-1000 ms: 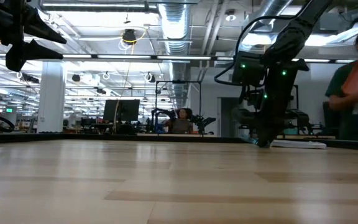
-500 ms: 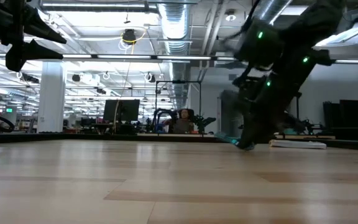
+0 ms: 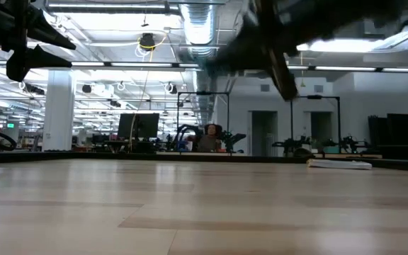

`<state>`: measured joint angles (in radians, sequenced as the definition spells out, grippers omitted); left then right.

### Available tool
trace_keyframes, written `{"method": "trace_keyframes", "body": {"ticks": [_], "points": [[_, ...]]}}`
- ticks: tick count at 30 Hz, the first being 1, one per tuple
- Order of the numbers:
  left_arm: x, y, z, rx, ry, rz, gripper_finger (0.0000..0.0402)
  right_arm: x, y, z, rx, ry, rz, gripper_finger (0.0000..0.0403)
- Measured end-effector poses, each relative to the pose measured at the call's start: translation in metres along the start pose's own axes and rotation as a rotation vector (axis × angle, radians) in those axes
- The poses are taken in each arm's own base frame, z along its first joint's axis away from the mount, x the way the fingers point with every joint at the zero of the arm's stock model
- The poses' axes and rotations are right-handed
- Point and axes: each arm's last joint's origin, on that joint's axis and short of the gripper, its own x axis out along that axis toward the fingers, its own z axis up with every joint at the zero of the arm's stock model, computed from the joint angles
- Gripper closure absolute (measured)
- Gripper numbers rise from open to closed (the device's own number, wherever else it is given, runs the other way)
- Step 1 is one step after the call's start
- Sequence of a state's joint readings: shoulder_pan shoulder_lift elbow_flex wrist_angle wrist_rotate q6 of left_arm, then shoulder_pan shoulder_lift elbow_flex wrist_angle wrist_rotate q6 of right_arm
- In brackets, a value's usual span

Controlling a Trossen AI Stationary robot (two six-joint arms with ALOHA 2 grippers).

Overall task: Pick and place USB-C Cables
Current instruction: Put the blue USB cable into the green bin

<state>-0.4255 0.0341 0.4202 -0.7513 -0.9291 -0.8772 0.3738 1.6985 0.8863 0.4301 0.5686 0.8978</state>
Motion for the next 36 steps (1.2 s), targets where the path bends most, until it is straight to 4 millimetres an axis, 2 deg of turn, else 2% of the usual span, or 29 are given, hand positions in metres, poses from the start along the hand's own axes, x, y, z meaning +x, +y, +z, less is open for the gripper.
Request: {"method": "trace_keyframes", "body": {"ticks": [6, 12, 17, 36], "points": [[0.000, 0.000, 0.000, 0.003, 0.001, 0.000, 0.0207, 0.003, 0.047, 0.019, -0.129, -0.042, 0.077, 0.0392], [0.000, 0.000, 0.000, 0.024, 0.001, 0.000, 0.0207, 0.001, 0.070, 0.034, -0.185, -0.082, 0.114, 0.0392], [0.000, 0.000, 0.000, 0.020, 0.005, -0.004, 0.0207, -0.001, 0.079, 0.041, -0.208, -0.101, 0.136, 0.0392], [0.000, 0.002, -0.002, 0.061, 0.018, 0.011, 0.0207, -0.001, 0.078, 0.038, -0.209, -0.078, 0.124, 0.0392]]}}
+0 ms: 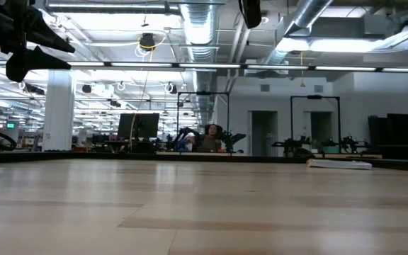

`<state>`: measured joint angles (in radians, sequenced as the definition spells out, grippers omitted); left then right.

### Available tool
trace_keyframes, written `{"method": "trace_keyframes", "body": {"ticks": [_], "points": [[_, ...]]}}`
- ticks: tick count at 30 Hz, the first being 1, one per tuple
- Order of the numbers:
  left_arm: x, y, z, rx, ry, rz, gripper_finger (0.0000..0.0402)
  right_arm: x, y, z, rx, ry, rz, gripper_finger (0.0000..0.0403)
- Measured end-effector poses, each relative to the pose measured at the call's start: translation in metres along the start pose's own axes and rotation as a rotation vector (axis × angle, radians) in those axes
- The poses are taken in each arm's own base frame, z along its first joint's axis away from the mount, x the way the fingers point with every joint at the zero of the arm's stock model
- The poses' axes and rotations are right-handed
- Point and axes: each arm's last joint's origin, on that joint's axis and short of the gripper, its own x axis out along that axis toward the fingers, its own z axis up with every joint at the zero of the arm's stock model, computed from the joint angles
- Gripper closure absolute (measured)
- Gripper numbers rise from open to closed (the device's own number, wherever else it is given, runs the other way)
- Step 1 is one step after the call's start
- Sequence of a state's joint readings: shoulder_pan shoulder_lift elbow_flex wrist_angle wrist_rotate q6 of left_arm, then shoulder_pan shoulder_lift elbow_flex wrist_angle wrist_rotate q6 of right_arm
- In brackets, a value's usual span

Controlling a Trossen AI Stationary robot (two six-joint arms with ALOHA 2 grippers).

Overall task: Pick and place USB-C Cables
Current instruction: Put the blue USB cable into the green bin

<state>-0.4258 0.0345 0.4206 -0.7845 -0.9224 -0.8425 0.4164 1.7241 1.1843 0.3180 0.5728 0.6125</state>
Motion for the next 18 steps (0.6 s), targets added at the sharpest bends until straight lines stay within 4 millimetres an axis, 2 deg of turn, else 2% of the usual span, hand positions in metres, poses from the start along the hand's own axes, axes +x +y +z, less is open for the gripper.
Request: {"method": "trace_keyframes", "body": {"ticks": [10, 14, 18], "points": [[0.000, 0.001, -0.001, 0.009, 0.004, 0.005, 0.0207, 0.001, 0.000, -0.001, 0.011, -0.006, 0.002, 0.0392], [0.000, 0.002, -0.001, 0.019, 0.009, 0.013, 0.0207, 0.018, 0.000, -0.011, 0.026, -0.025, 0.052, 0.0392], [0.000, 0.001, 0.000, 0.006, -0.008, 0.014, 0.0207, 0.047, 0.019, 0.001, 0.008, -0.002, 0.173, 0.0392]]}}
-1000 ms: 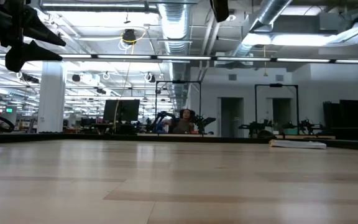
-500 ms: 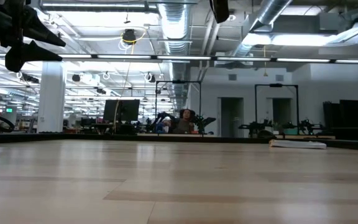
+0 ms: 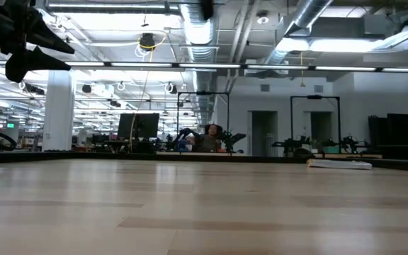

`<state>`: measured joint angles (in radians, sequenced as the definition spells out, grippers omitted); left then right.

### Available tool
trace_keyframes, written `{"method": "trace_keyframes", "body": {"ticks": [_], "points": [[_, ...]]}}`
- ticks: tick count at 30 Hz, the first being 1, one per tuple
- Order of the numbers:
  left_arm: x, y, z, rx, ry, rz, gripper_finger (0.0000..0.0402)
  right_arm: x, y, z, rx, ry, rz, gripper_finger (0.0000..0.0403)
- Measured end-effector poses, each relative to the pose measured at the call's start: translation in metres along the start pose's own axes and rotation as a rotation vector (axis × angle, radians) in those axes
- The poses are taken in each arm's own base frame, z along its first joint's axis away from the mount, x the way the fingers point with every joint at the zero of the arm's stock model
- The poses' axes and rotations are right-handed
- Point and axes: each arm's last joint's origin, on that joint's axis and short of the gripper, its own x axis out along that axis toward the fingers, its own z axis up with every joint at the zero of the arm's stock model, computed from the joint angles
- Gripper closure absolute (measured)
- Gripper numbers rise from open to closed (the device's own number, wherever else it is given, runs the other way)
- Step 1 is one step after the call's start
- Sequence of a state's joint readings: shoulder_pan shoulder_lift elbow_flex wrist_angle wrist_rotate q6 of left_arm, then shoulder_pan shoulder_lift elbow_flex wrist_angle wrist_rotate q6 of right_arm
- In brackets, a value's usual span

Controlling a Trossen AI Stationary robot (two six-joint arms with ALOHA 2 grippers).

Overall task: Pick and place USB-C Cables
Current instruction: Put the blue USB cable into the green bin

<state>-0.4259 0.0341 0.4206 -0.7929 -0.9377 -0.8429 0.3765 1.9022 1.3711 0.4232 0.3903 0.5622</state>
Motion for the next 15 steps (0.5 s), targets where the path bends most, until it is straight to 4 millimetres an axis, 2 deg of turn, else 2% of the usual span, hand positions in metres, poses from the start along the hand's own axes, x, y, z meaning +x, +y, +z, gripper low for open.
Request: {"method": "trace_keyframes", "body": {"ticks": [3, 7, 15], "points": [[0.000, 0.000, 0.001, -0.001, -0.011, 0.006, 0.0207, 0.025, 0.013, 0.002, -0.070, 0.032, 0.005, 0.0392], [0.000, 0.000, 0.001, 0.008, -0.012, 0.008, 0.0207, 0.055, 0.024, -0.010, -0.141, 0.116, -0.030, 0.0392], [0.000, 0.000, 0.001, 0.019, -0.023, 0.018, 0.0207, 0.095, 0.027, -0.038, -0.135, 0.196, -0.061, 0.0392]]}}
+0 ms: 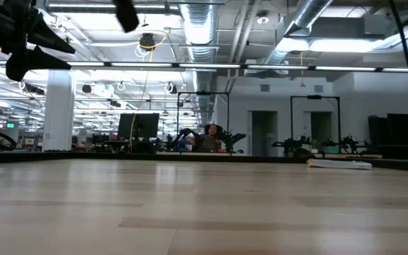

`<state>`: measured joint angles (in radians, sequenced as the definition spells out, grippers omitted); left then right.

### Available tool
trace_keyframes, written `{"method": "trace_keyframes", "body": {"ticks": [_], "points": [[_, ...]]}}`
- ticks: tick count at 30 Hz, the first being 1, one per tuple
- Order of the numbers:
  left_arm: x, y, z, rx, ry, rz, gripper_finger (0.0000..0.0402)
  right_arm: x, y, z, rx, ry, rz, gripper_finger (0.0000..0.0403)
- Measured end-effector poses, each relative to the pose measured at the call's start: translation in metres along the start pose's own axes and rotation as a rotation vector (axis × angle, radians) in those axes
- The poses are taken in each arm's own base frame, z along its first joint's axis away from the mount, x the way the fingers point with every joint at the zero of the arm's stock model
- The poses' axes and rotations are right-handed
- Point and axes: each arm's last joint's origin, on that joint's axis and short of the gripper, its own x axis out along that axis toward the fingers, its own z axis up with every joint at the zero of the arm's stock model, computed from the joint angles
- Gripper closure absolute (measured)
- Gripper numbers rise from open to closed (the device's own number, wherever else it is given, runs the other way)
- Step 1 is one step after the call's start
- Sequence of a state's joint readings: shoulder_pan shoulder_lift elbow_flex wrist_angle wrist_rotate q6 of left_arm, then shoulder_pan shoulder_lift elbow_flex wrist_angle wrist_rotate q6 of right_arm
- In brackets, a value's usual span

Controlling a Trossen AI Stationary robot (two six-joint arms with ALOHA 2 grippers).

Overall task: Pick and place USB-C Cables
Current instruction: Put the blue USB cable into the green bin

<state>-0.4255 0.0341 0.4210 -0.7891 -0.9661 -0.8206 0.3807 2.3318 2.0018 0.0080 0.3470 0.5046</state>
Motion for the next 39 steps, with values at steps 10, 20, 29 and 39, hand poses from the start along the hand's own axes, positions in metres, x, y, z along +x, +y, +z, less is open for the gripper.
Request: {"method": "trace_keyframes", "body": {"ticks": [10, 20, 29, 39], "points": [[0.000, -0.001, -0.002, -0.002, 0.059, -0.048, 0.0207, 0.033, 0.000, -0.022, 0.002, 0.043, 0.066, 0.0391], [-0.001, -0.004, -0.006, -0.004, 0.192, -0.170, 0.0207, 0.034, 0.000, -0.024, 0.003, 0.056, 0.064, 0.0391], [-0.001, -0.005, -0.007, -0.005, 0.229, -0.203, 0.0207, 0.034, 0.001, -0.034, 0.047, 0.101, 0.036, 0.0391], [-0.001, -0.005, -0.007, -0.005, 0.229, -0.204, 0.0207, 0.031, 0.006, -0.042, 0.055, 0.147, 0.030, 0.0391]]}}
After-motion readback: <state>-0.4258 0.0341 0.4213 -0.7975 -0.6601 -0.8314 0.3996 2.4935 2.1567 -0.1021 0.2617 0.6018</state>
